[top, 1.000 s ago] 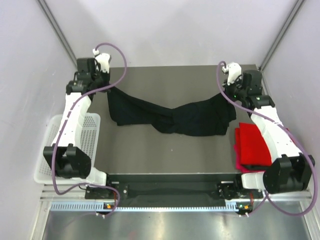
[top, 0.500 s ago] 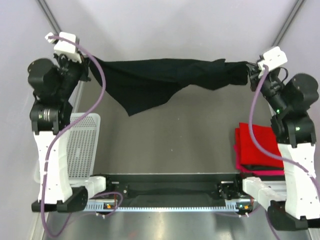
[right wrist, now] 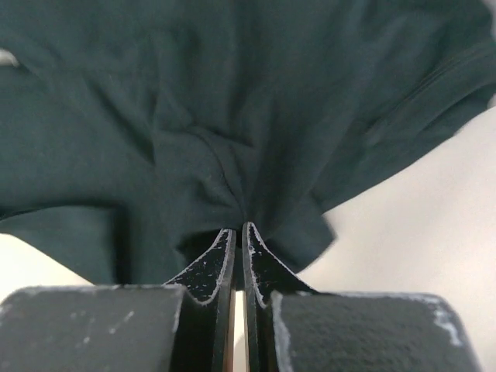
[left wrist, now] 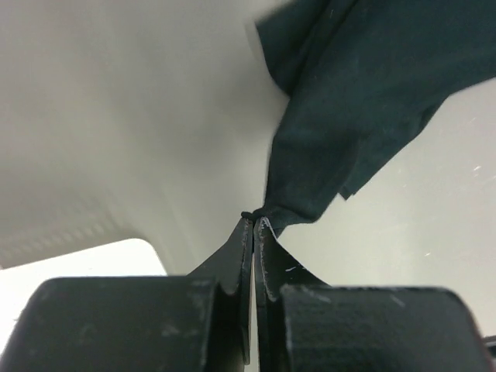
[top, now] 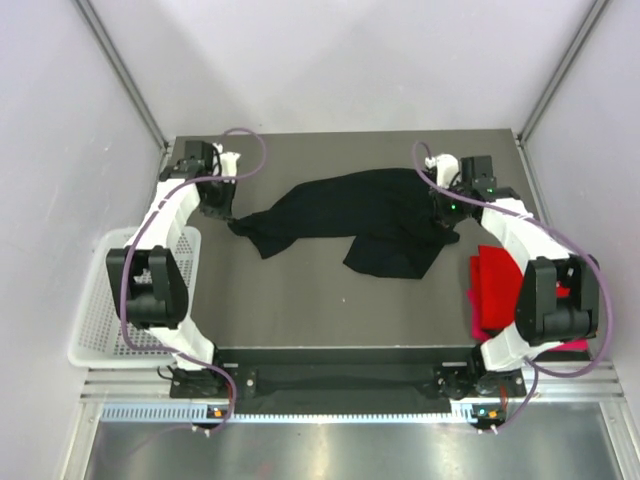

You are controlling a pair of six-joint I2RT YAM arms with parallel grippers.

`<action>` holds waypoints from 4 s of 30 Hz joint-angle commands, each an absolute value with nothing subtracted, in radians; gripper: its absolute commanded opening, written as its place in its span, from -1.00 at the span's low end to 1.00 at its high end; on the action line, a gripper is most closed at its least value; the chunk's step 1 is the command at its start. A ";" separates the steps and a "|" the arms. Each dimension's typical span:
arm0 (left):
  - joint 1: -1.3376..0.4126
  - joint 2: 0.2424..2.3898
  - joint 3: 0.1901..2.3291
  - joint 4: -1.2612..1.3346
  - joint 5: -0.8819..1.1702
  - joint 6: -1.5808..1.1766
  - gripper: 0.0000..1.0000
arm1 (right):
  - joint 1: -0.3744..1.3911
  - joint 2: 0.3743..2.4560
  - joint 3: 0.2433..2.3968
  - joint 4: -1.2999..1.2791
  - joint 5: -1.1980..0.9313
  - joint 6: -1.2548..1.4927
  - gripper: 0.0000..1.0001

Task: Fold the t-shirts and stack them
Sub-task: Flatten the tshirt out

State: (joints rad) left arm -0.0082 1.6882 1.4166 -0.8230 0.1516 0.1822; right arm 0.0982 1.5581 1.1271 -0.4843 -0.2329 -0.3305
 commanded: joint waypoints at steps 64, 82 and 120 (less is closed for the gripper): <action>-0.017 1.413 1.310 -0.492 0.086 0.140 -1.00 | 0.156 1.624 1.290 -0.815 -0.287 -0.434 -0.12; -0.017 1.397 1.289 -0.474 0.087 0.137 -1.00 | 0.143 1.723 1.266 -0.830 -0.152 -0.399 -0.13; -0.015 1.367 1.292 -0.456 0.019 0.173 -1.00 | 0.107 1.576 1.364 -0.893 -0.156 -0.410 -1.00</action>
